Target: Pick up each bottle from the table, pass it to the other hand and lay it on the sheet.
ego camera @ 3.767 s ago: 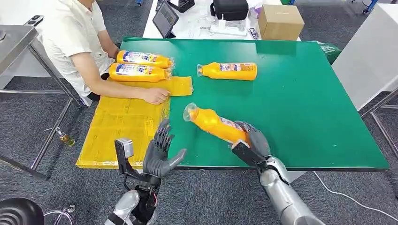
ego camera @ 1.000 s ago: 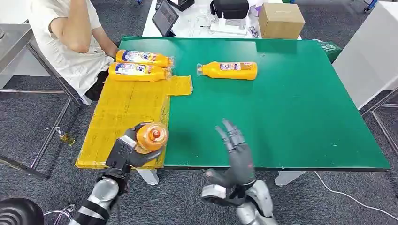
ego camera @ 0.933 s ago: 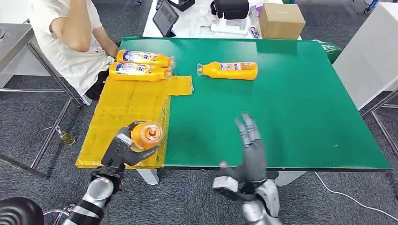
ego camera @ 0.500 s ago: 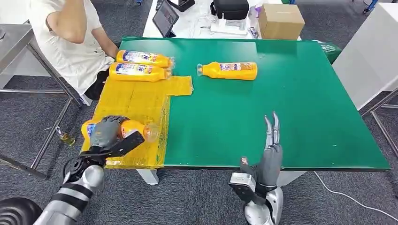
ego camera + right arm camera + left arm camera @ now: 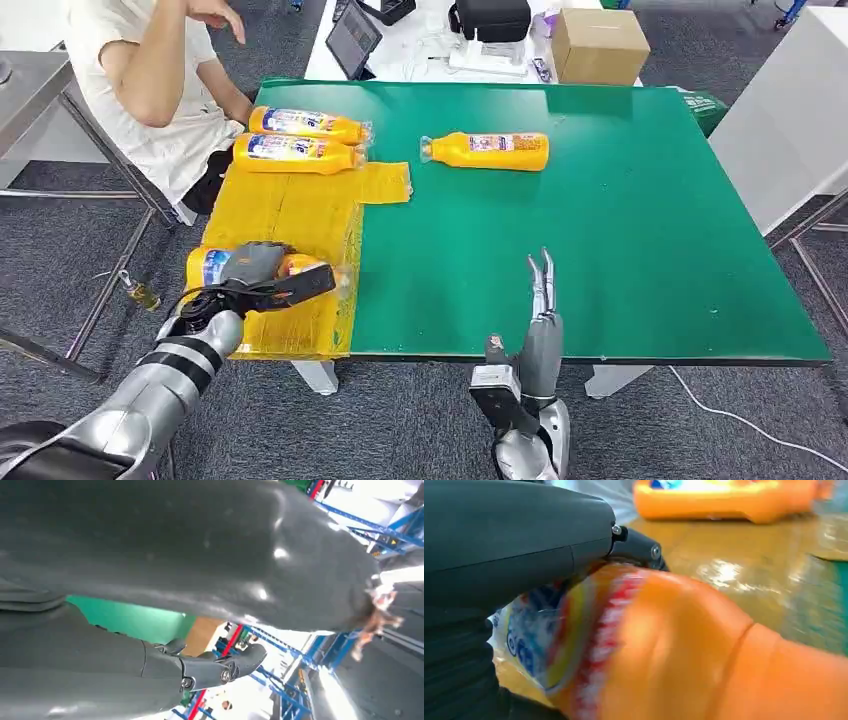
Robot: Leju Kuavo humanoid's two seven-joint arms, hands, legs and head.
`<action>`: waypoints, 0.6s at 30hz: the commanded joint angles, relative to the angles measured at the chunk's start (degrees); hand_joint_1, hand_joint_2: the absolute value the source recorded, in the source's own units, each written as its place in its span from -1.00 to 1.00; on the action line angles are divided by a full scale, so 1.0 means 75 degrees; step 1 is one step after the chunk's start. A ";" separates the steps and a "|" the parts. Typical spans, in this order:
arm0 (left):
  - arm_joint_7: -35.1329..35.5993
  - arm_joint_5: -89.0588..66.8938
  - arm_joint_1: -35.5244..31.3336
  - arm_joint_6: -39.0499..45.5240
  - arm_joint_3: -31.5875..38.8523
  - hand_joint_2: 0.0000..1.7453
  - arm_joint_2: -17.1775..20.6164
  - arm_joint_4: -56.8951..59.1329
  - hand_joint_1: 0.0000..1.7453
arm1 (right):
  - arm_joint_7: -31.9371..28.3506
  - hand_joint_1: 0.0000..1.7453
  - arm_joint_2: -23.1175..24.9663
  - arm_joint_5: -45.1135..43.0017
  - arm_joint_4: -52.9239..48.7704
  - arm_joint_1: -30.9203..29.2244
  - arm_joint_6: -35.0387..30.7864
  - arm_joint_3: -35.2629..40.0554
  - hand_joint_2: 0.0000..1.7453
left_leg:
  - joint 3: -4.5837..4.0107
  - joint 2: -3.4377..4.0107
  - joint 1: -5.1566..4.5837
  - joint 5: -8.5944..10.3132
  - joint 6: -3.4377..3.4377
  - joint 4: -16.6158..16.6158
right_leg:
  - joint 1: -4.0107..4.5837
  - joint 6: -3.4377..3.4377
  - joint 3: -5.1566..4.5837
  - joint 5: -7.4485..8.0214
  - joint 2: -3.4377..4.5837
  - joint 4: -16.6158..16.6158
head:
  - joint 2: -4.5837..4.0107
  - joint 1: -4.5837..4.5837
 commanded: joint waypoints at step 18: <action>-0.1034 0.0592 -0.0633 -0.0809 -0.0677 1.00 -0.0650 0.0916 -1.00 | -0.0018 -1.00 -0.0321 -0.0329 0.1227 -0.0519 0.0017 0.0434 -1.00 | 0.0049 0.0006 -0.0001 -0.0017 0.0024 -0.0005 | 0.0010 -0.0027 0.0051 -0.0015 -0.0013 -0.0011 | 0.0000 -0.0003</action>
